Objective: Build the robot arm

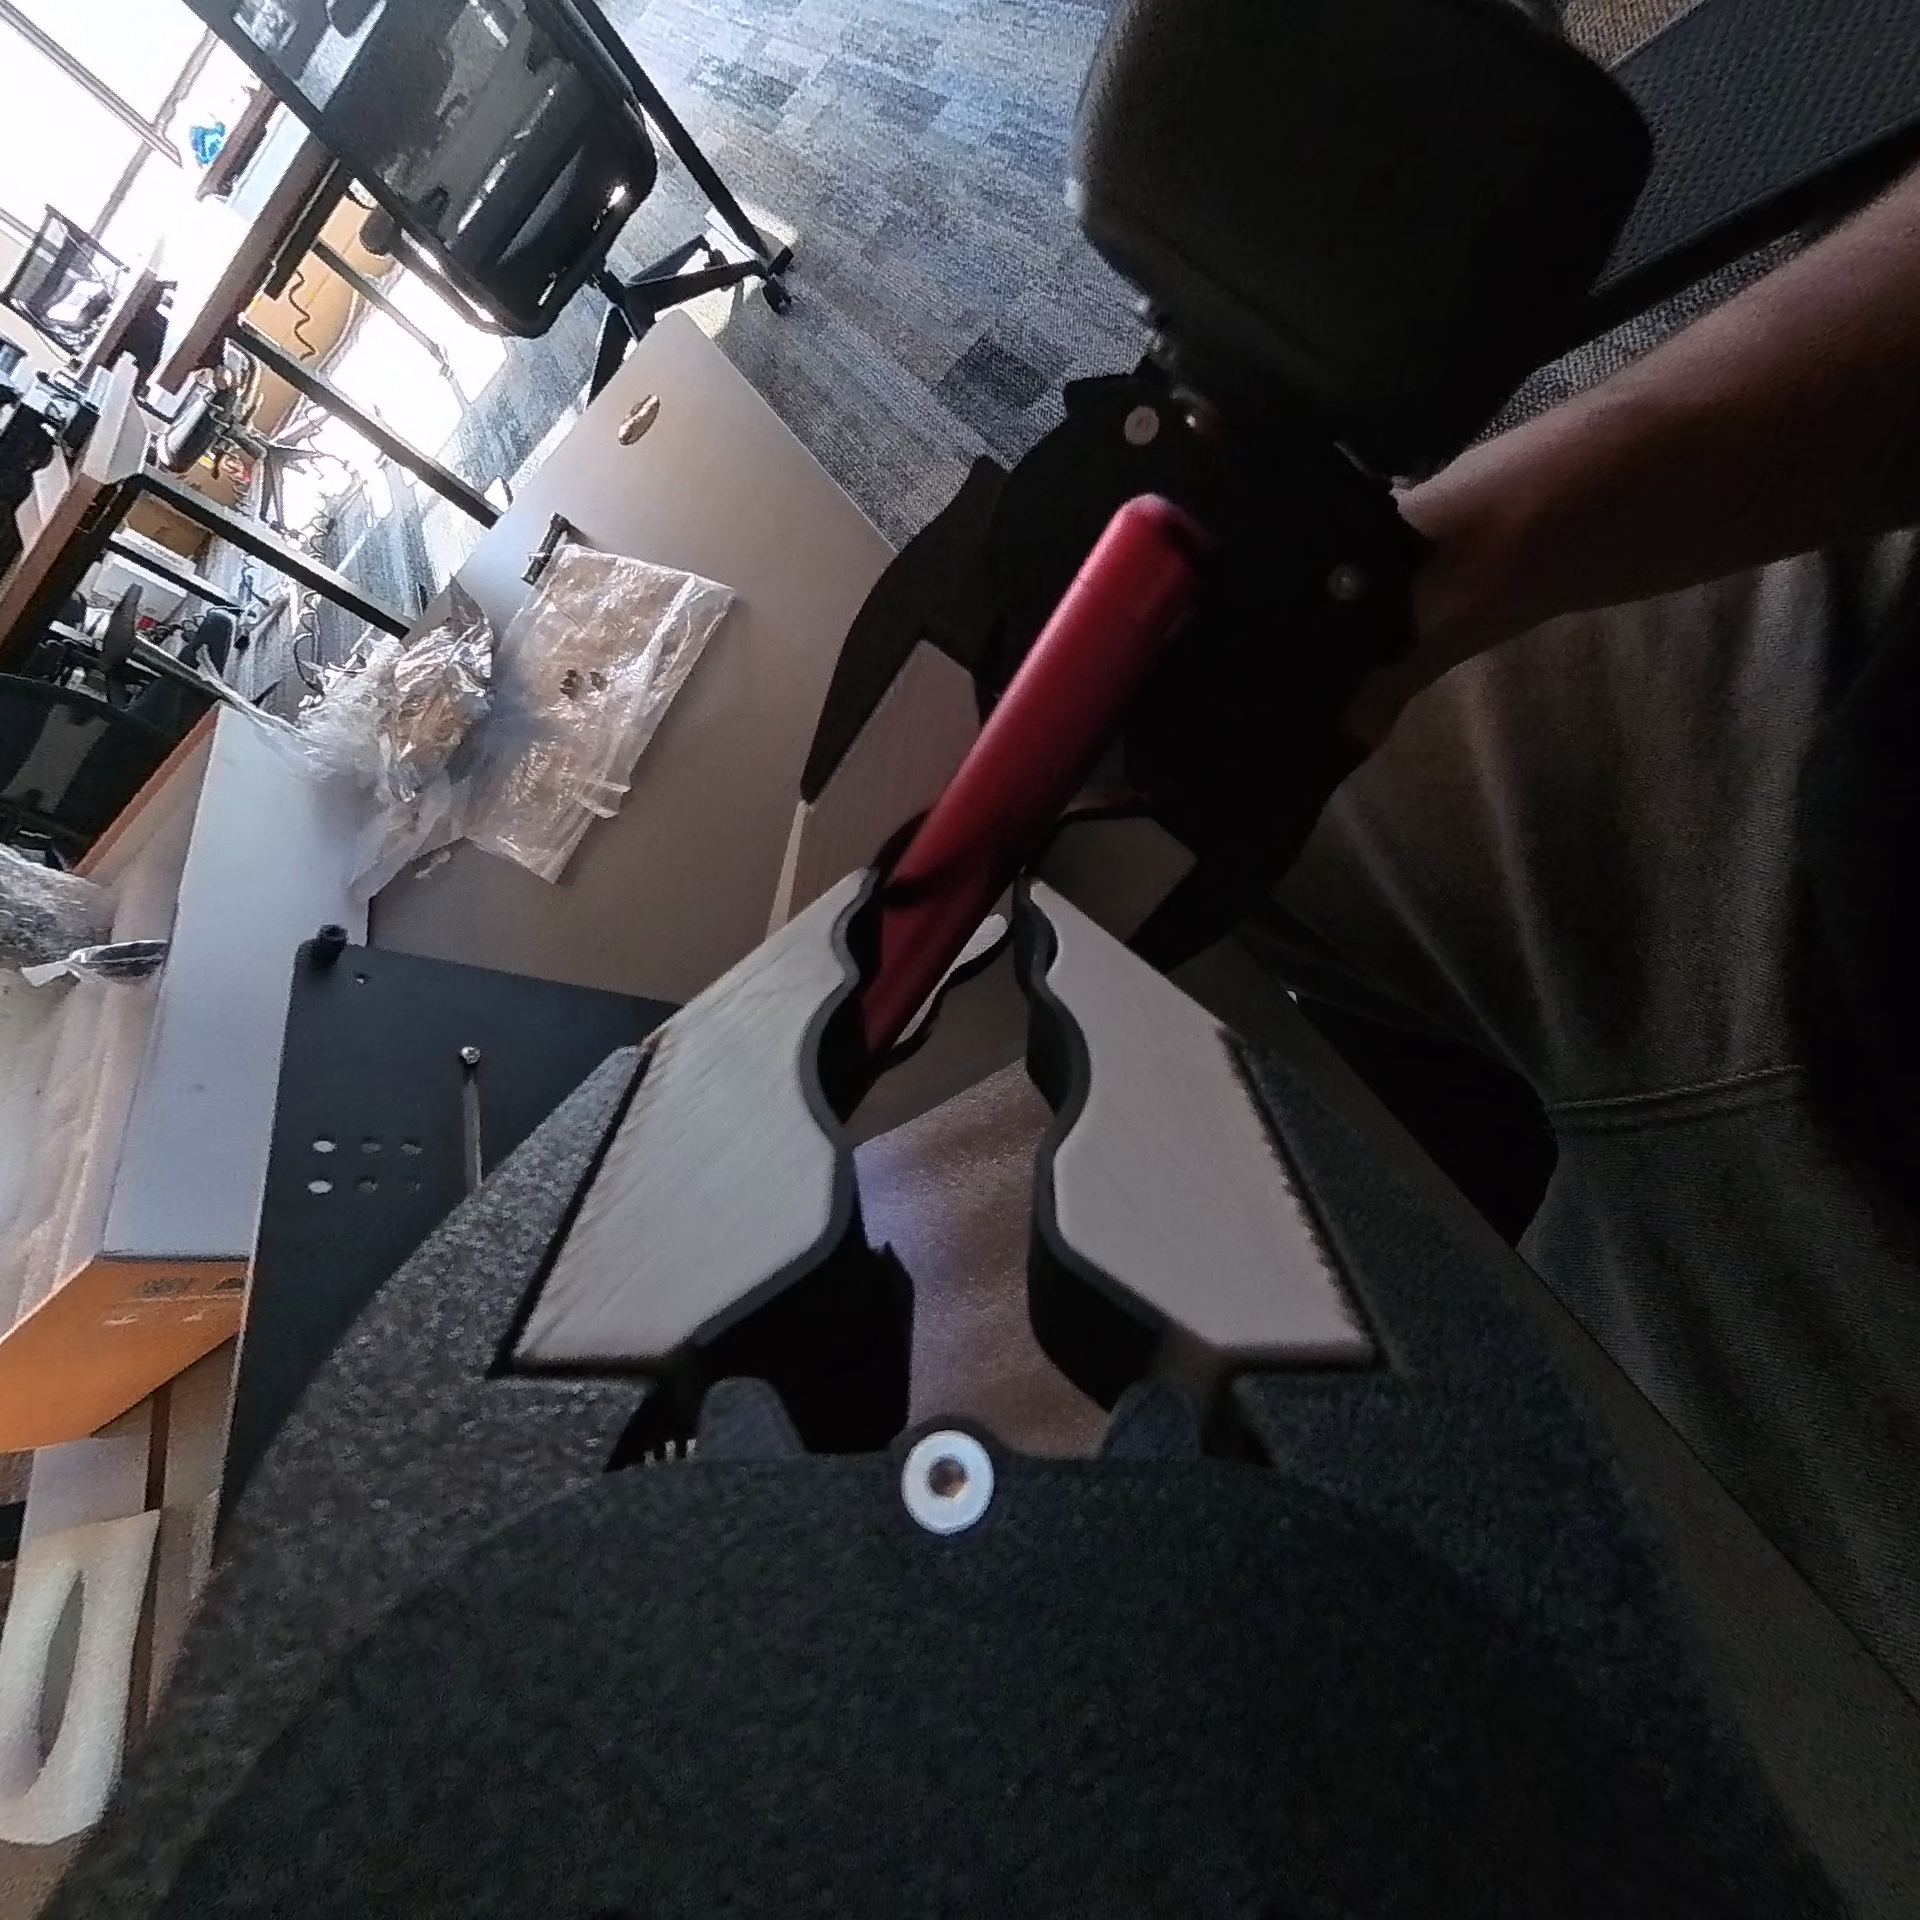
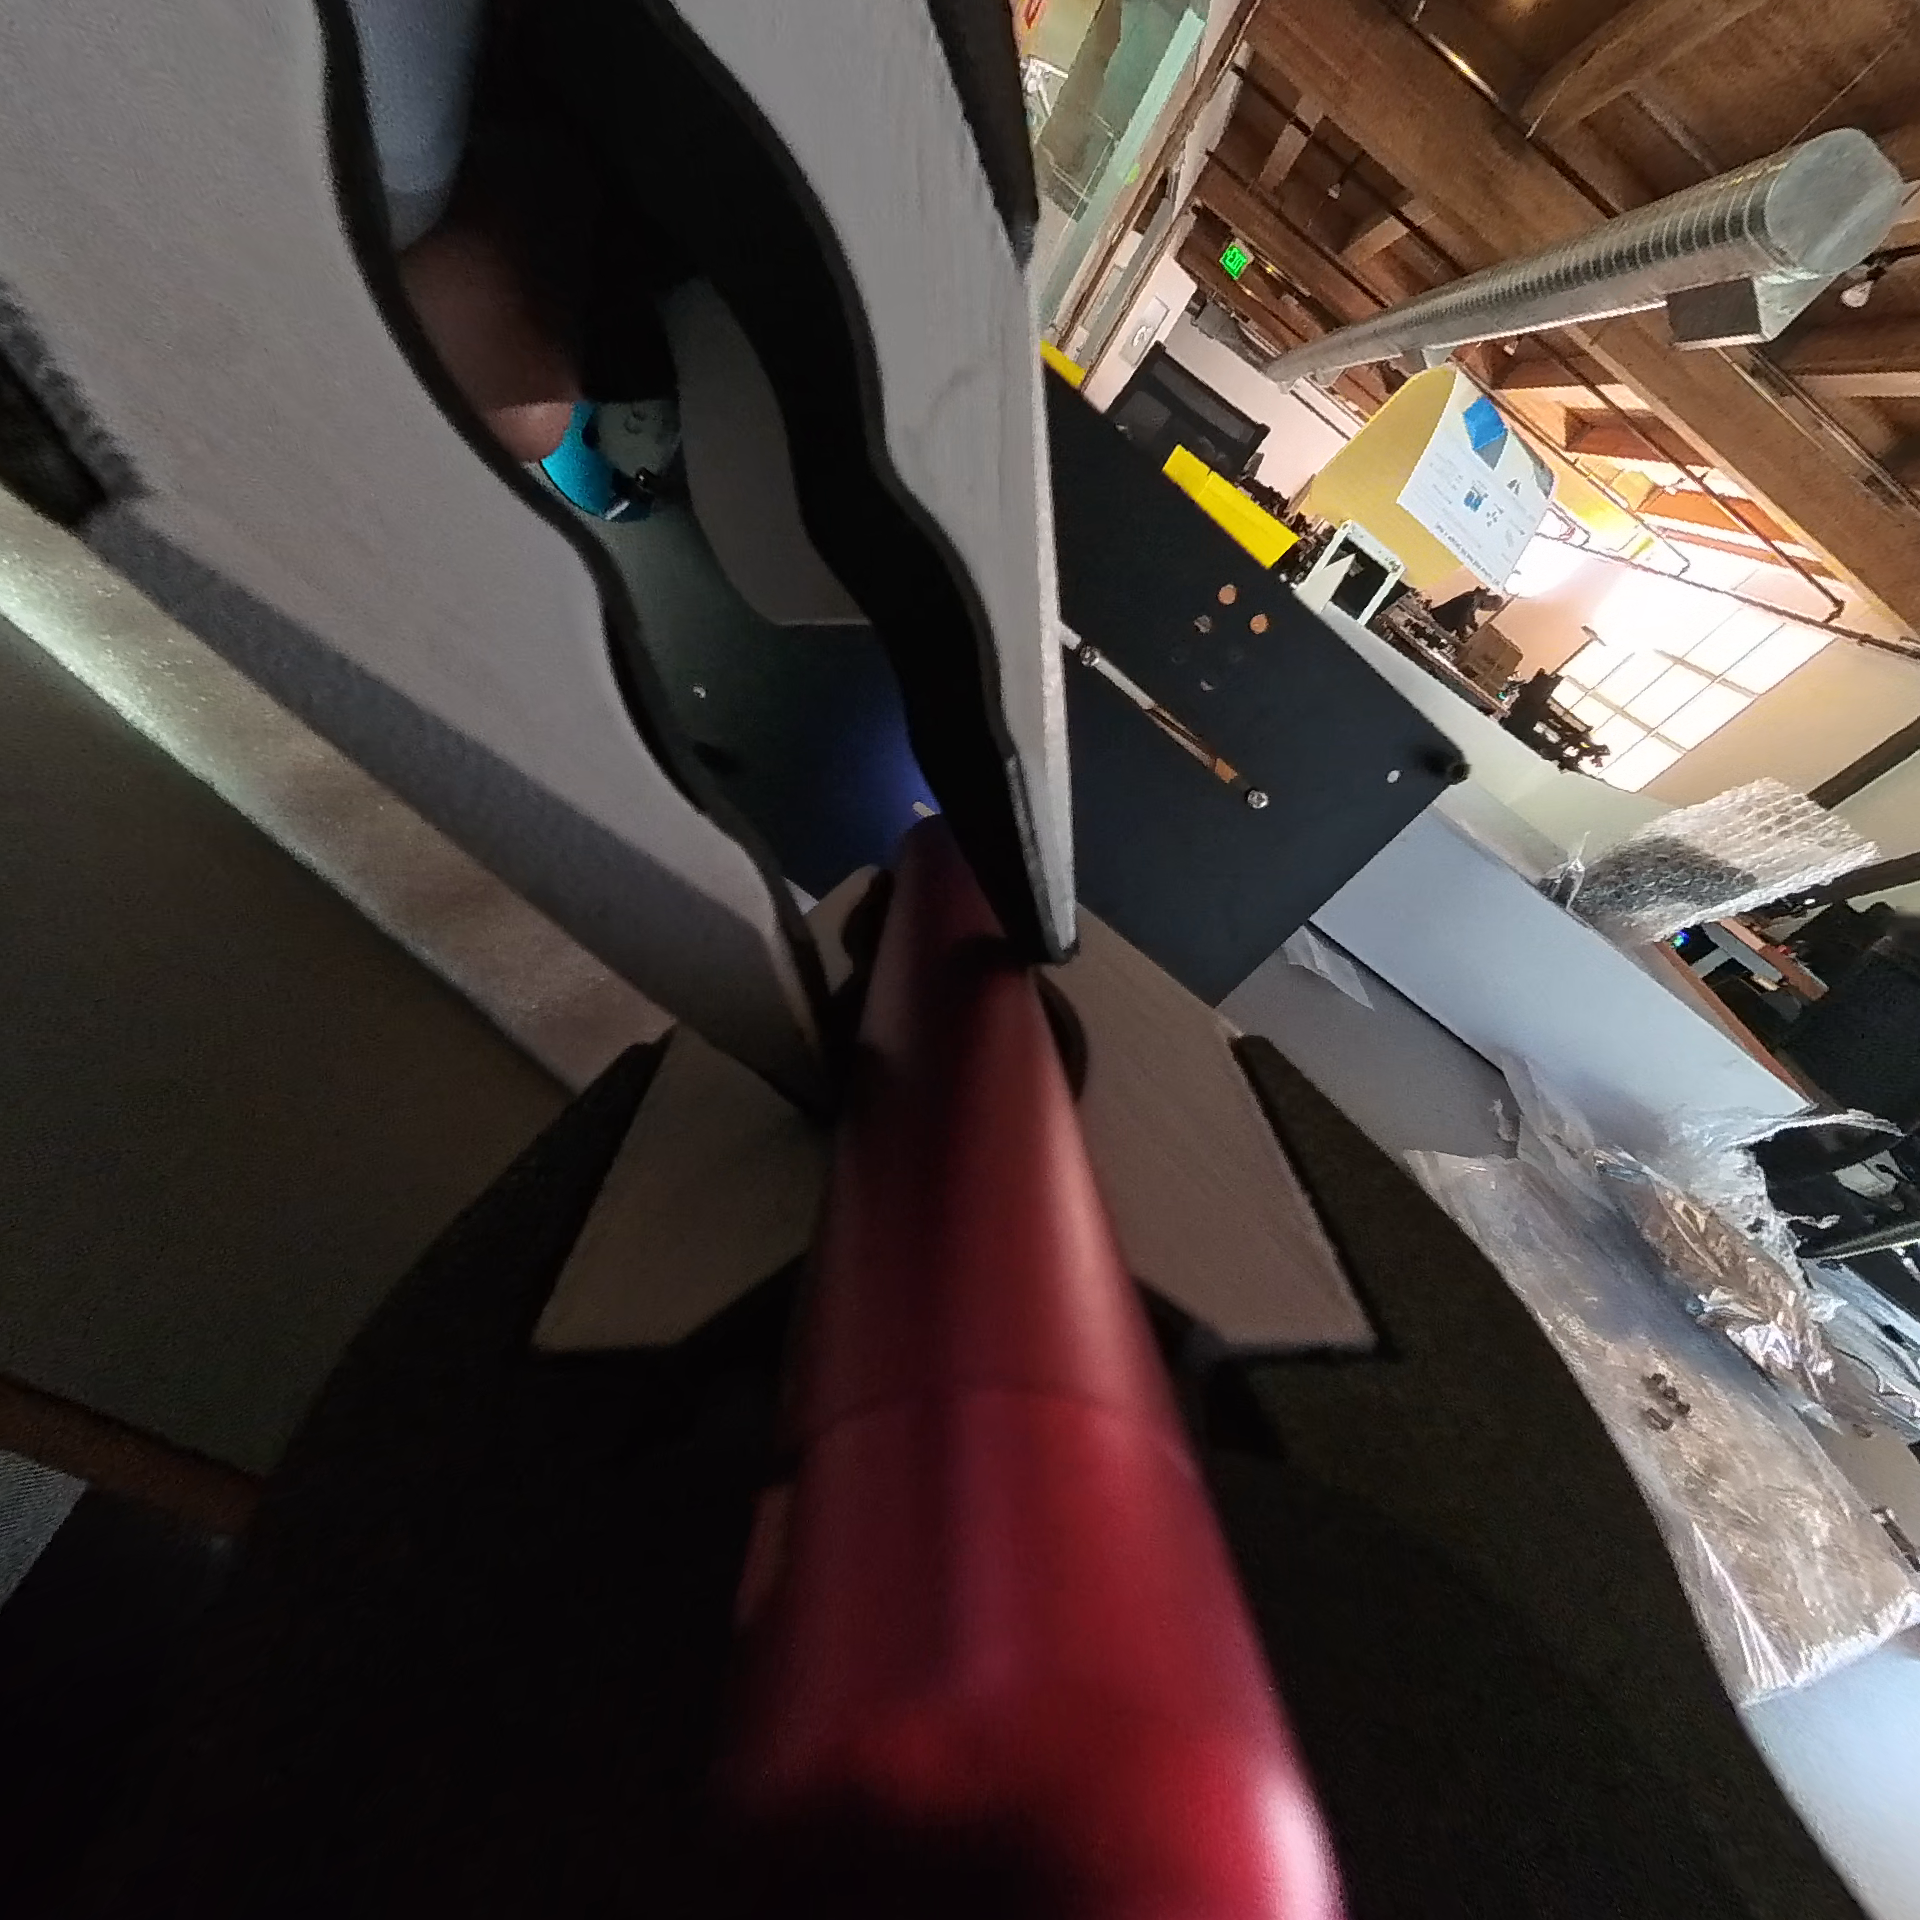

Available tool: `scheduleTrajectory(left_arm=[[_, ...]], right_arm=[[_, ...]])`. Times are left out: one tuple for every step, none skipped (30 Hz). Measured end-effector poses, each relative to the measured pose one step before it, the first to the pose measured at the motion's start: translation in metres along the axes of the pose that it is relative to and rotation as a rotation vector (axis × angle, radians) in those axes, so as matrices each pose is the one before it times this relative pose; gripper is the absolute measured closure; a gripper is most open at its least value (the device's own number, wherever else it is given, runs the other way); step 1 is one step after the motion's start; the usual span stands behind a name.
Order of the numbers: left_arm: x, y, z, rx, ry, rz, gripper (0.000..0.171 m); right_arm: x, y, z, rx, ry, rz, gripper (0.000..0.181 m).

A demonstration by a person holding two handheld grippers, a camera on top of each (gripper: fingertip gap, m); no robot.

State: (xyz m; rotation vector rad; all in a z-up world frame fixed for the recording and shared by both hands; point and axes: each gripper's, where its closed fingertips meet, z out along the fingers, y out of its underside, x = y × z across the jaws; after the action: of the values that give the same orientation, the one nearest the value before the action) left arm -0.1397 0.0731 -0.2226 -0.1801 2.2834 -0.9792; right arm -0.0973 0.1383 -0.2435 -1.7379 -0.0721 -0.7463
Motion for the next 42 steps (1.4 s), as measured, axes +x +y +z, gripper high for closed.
scheduleTrajectory(left_arm=[[-0.00012, 0.00000, 0.00021, -0.00162, 0.0014, -0.0016, 0.147], [-0.00011, 0.00004, 0.00032, -0.00054, -0.0008, -0.0017, 0.147], [-0.00056, -0.00024, 0.00052, 0.00082, -0.0051, -0.0010, 0.147], [-0.00073, -0.00043, 0.00045, 0.00031, -0.0049, -0.0010, 0.147], [-0.00061, -0.00027, 0.00036, -0.00149, -0.0010, -0.0019, 0.147], [-0.00022, -0.00007, 0.00023, -0.00242, 0.0023, -0.0013, 0.147], [-0.00001, 0.00003, 0.00003, -0.00149, 0.0024, 0.0007, 0.147], [0.00005, 0.00015, 0.00001, -0.00061, 0.0007, 0.0013, 0.147], [0.00010, 0.00031, 0.00009, -0.00112, 0.0004, -0.0003, 0.147], [0.00029, 0.00026, -0.00011, -0.00236, 0.0011, -0.0013, 0.147], [0.00029, 0.00044, -0.00003, -0.00270, 0.0008, -0.0006, 0.147], [0.00027, 0.00028, -0.00010, -0.00208, 0.0003, -0.0009, 0.147], [0.00026, 0.00020, -0.00033, -0.00075, 0.0012, -0.0078, 0.147], [0.00029, 0.00009, -0.00072, 0.00116, 0.0055, -0.0214, 0.147], [0.00036, 0.00046, -0.00168, -0.00117, 0.0107, -0.0256, 0.147], [-0.00148, 0.00098, -0.00310, -0.00745, 0.0035, -0.0222, 0.148], [-0.00532, 0.00052, -0.00527, -0.01028, -0.0142, -0.0235, 0.149], [-0.00757, -0.00043, -0.00729, -0.01050, -0.0187, -0.0253, 0.149], [-0.00830, -0.00144, -0.00886, -0.00977, -0.0113, -0.0279, 0.150], [-0.01015, -0.00257, -0.00994, -0.01082, -0.0124, -0.0318, 0.149], [-0.01382, -0.00310, -0.01021, -0.01598, -0.0249, -0.0318, 0.149], [-0.01759, -0.00293, -0.00964, -0.02609, -0.0365, -0.0308, 0.148], [-0.01565, -0.00201, -0.00802, -0.03531, -0.0108, -0.0285, 0.148], [-0.01226, 0.00097, -0.00511, -0.05343, 0.0200, -0.0329, 0.145], [-0.01618, 0.00123, -0.00215, -0.05665, -0.0021, -0.0297, 0.145], [-0.02244, -0.00051, 0.00002, -0.04391, -0.0443, -0.0121, 0.146], [-0.02106, -0.00013, 0.00286, -0.04247, -0.0369, 0.0114, 0.150], [-0.01525, 0.00187, 0.00572, -0.05064, 0.0009, 0.0159, 0.150], [-0.00899, 0.00360, 0.00779, -0.05784, 0.0422, 0.0041, 0.150], [-0.00346, 0.00482, 0.00857, -0.06200, 0.0733, 0.0036, 0.150], [-0.00458, 0.00441, 0.00885, -0.05409, 0.0589, 0.0064, 0.150], [-0.00725, 0.00278, 0.00848, -0.03541, 0.0304, -0.0027, 0.150], [-0.00433, 0.00117, 0.00643, -0.01592, 0.0366, -0.0210, 0.150], [-0.00028, -0.00103, 0.00302, 0.00589, 0.0417, -0.0334, 0.150], [0.00053, -0.00336, -0.00131, 0.03073, 0.0193, -0.0328, 0.150], [0.00208, -0.00451, -0.00470, 0.04727, -0.0012, -0.0217, 0.150], [0.00508, -0.00465, -0.00716, 0.05643, -0.0079, -0.0120, 0.150], [0.00721, -0.00400, -0.00788, 0.05820, -0.0138, -0.0103, 0.150], [0.00797, -0.00209, -0.00767, 0.04940, -0.0221, -0.0102, 0.150], [0.00818, -0.00053, -0.00764, 0.04159, -0.0298, -0.0076, 0.150], [0.00967, 0.00065, -0.00787, 0.03827, -0.0275, -0.0031, 0.150], [0.01169, 0.00146, -0.00803, 0.03831, -0.0188, -0.0073, 0.150]], right_arm=[[0.00035, 0.00015, 0.00007, -0.0017, 0.0042, -0.0009, 0.160], [0.00014, 0.00037, -0.00009, -0.0009, 0.0008, -0.0002, 0.160], [0.00077, 0.00041, 0.00002, -0.0017, 0.0012, 0.0071, 0.160], [0.00096, 0.00038, 0.00001, -0.0029, 0.0004, 0.0124, 0.160], [0.00052, 0.00031, 0.00003, -0.0029, -0.0008, 0.0095, 0.160], [0.00011, 0.00011, 0.00009, -0.0011, 0.0002, 0.0013, 0.161], [0.00009, 0.00012, 0.00014, -0.0007, 0.0010, -0.0009, 0.161], [-0.00006, 0.00006, 0.00010, -0.0006, 0.0005, -0.0010, 0.161], [-0.00017, 0.00008, 0.00009, -0.0003, 0.0003, -0.0017, 0.161], [-0.00021, 0.00018, 0.00013, 0.0003, 0.0016, -0.0052, 0.161], [-0.00020, 0.00015, 0.00009, -0.0006, 0.0023, -0.0048, 0.161], [-0.00024, 0.00009, 0.00007, -0.0007, 0.0008, -0.0031, 0.161], [-0.00044, -0.00006, -0.00006, 0.0008, -0.0016, -0.0017, 0.161], [-0.00020, -0.00045, -0.00007, 0.0008, -0.0002, 0.0024, 0.160], [-0.00068, -0.00031, 0.00004, 0.0006, -0.0015, 0.0012, 0.160], [-0.00031, -0.00021, 0.00006, -0.0004, 0.0001, -0.0013, 0.160], [-0.00013, 0.00007, 0.00004, -0.0004, -0.0021, 0.0040, 0.160], [0.00047, 0.00044, -0.00004, -0.0004, -0.0006, 0.0074, 0.156], [0.00041, 0.00002, -0.00013, 0.0005, -0.0024, 0.0113, 0.160], [0.00005, 0.00002, -0.00009, 0.0009, -0.0029, 0.0025, 0.161], [-0.00017, -0.00001, 0.00006, 0.0005, -0.0004, -0.0025, 0.161], [-0.00003, 0.00001, 0.00000, -0.0004, -0.0001, 0.0022, 0.161], [0.00001, -0.00002, -0.00011, -0.0003, -0.0023, 0.0051, 0.161], [0.00042, 0.00028, 0.00004, -0.0008, -0.0035, 0.0131, 0.161], [0.00083, 0.00017, 0.00002, -0.0020, -0.0049, 0.0229, 0.161], [0.00089, 0.00003, -0.00001, -0.0021, -0.0074, 0.0347, 0.161], [0.00102, -0.00002, 0.00008, -0.0031, -0.0084, 0.0458, 0.160], [0.00096, -0.00006, -0.00009, -0.0024, -0.0074, 0.0467, 0.160], [0.00075, 0.00021, 0.00005, -0.0011, -0.0058, 0.0365, 0.160], [0.00057, 0.00031, -0.00028, -0.0002, -0.0050, 0.0243, 0.160], [0.00050, 0.00033, -0.00015, 0.0005, -0.0046, 0.0203, 0.160], [0.00045, 0.00000, -0.00016, 0.0005, -0.0057, 0.0214, 0.160], [0.00036, -0.00012, -0.00032, 0.0026, -0.0041, 0.0098, 0.160], [0.00023, -0.00017, -0.00030, 0.0021, -0.0017, 0.0037, 0.160], [-0.00043, -0.00093, -0.00071, 0.0072, -0.0040, -0.0024, 0.160], [-0.00093, -0.00148, -0.00096, 0.0110, -0.0076, -0.0010, 0.160], [-0.00107, -0.00060, -0.00043, 0.0059, -0.0089, 0.0050, 0.160], [-0.00060, 0.00107, 0.00027, -0.0057, -0.0081, 0.0034, 0.160], [0.00086, 0.00188, 0.00037, -0.0100, 0.0027, 0.0013, 0.160], [0.00126, 0.00044, -0.00072, 0.0018, 0.0074, 0.0003, 0.160], [0.00099, -0.00186, -0.00217, 0.0161, 0.0039, 0.0028, 0.160], [0.00102, -0.00303, -0.00307, 0.0162, -0.0029, 0.0123, 0.160]])
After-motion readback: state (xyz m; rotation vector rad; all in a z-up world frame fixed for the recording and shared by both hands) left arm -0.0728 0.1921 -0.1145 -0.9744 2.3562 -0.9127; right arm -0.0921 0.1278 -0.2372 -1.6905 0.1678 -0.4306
